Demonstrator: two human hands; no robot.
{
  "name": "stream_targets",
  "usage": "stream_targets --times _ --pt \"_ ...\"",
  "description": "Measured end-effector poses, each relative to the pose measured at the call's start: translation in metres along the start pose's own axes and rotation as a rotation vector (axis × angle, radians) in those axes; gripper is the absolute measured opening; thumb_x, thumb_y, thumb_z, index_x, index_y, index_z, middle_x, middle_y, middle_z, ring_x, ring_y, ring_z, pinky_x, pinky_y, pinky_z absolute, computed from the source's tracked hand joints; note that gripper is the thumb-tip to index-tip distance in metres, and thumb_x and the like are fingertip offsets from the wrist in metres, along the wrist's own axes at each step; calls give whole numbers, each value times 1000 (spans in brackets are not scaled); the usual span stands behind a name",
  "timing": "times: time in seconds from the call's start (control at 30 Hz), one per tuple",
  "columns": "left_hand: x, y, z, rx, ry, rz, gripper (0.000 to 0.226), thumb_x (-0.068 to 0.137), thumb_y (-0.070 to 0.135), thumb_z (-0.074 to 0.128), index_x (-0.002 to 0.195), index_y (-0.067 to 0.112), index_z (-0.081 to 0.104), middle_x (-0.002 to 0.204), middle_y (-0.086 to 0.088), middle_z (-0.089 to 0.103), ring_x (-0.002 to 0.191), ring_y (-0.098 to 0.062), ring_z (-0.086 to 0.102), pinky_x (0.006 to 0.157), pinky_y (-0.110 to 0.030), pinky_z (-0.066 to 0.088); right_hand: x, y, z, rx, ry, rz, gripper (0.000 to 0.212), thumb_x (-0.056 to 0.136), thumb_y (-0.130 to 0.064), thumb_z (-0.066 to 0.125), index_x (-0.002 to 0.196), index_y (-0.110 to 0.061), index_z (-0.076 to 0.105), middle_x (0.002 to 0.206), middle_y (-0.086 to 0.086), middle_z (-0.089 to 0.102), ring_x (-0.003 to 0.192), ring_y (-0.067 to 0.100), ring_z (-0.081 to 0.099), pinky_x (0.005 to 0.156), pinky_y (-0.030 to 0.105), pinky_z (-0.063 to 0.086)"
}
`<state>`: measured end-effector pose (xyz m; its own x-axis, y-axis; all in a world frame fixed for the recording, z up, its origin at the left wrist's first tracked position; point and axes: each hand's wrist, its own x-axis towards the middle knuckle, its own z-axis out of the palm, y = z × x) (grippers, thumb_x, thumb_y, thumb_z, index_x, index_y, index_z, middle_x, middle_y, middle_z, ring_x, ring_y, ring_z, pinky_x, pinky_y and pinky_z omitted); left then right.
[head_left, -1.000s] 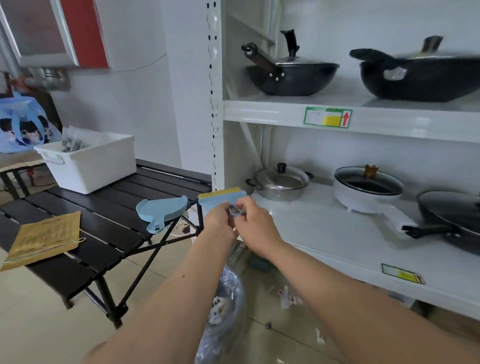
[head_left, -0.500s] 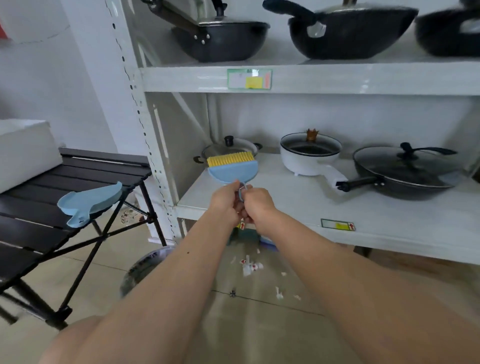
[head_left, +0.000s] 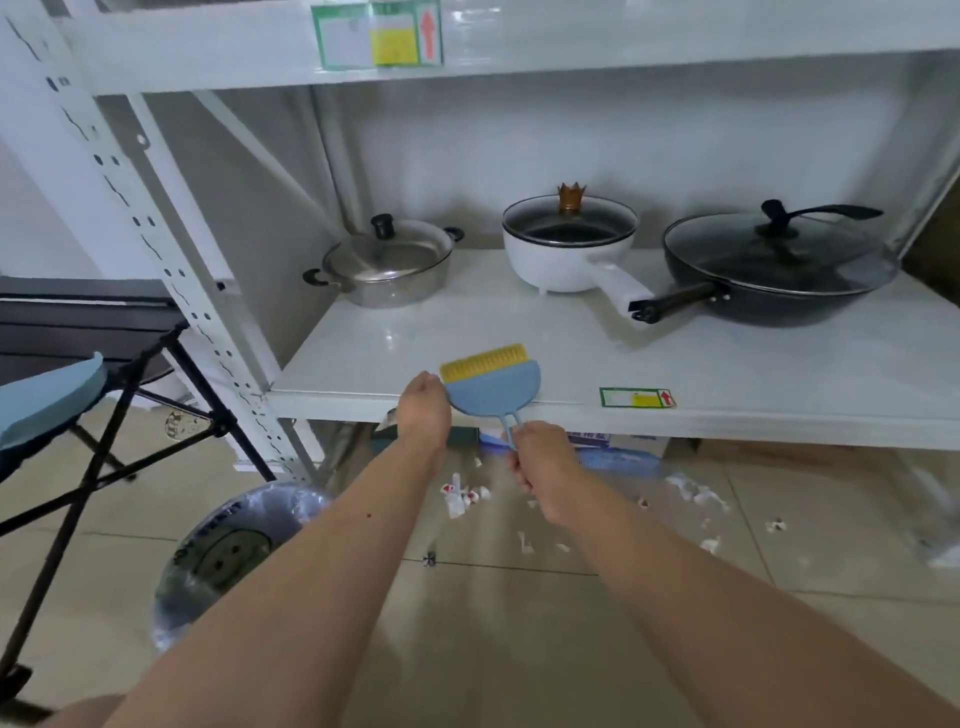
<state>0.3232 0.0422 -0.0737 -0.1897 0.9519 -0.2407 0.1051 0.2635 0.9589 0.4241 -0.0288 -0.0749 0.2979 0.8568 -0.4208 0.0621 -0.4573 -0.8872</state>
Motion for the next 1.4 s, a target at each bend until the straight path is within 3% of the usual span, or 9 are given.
stream_targets --times 0.03,0.1,0.2,0.37,0.6,0.8,0.93,1.1,1.4 --pt "6 -7 2 45 5 30 32 97 15 30 70 16 46 73 -1 47 78 -23 42 73 -30 34 5 10 0 -12 -16 4 31 98 -8 37 71 -14 50 62 3 44 48 12 37 41 21 29" --pt "17 -19 2 153 3 70 33 100 18 29 115 13 59 119 -5 59 114 -27 49 98 -32 36 10 27 -1 49 -50 40 33 100 -12 35 70 -17 48 60 3 44 47 11 35 40 19 26" --pt "35 -35 0 445 1 170 45 102 24 29 146 14 33 153 -10 32 142 -27 26 116 -36 20 17 52 0 -11 -138 45 36 101 -15 35 67 -17 47 58 2 44 46 11 34 41 18 27" --pt "62 -60 0 860 -61 394 46 103 24 24 148 15 26 158 0 22 148 -25 5 120 -44 7 37 79 5 -81 -202 35 35 101 -15 37 70 -20 52 56 2 46 38 4 41 34 10 30" --pt "84 -86 2 1056 -35 490 46 103 28 22 149 21 24 160 4 14 149 -23 -2 119 -48 -5 65 111 16 -211 -358 39 30 100 -16 41 74 -18 57 53 3 46 25 -1 37 35 13 28" --pt "100 -102 1 1095 46 648 45 103 31 23 145 20 33 158 1 20 149 -23 0 117 -50 -10 88 136 19 -205 -319 111 31 99 -17 42 73 -19 59 54 2 49 27 -2 37 40 16 30" --pt "113 -116 3 1063 124 783 54 95 37 18 136 14 45 150 -7 37 145 -31 19 115 -53 -4 106 143 26 -190 -268 126 33 99 -16 41 72 -19 60 54 3 49 25 -2 36 39 16 30" --pt "133 -135 9 1035 311 992 34 94 31 35 123 16 46 129 -13 56 128 -28 30 109 -50 7 128 147 35 -148 -221 137 26 99 -14 41 82 -12 61 56 4 49 41 7 40 42 17 31" --pt "164 -154 19 925 511 1197 42 99 41 20 117 17 50 122 -6 52 122 -26 37 112 -45 5 172 175 58 -31 -106 229 25 98 -15 40 81 -9 58 57 5 48 37 10 44 43 22 32"
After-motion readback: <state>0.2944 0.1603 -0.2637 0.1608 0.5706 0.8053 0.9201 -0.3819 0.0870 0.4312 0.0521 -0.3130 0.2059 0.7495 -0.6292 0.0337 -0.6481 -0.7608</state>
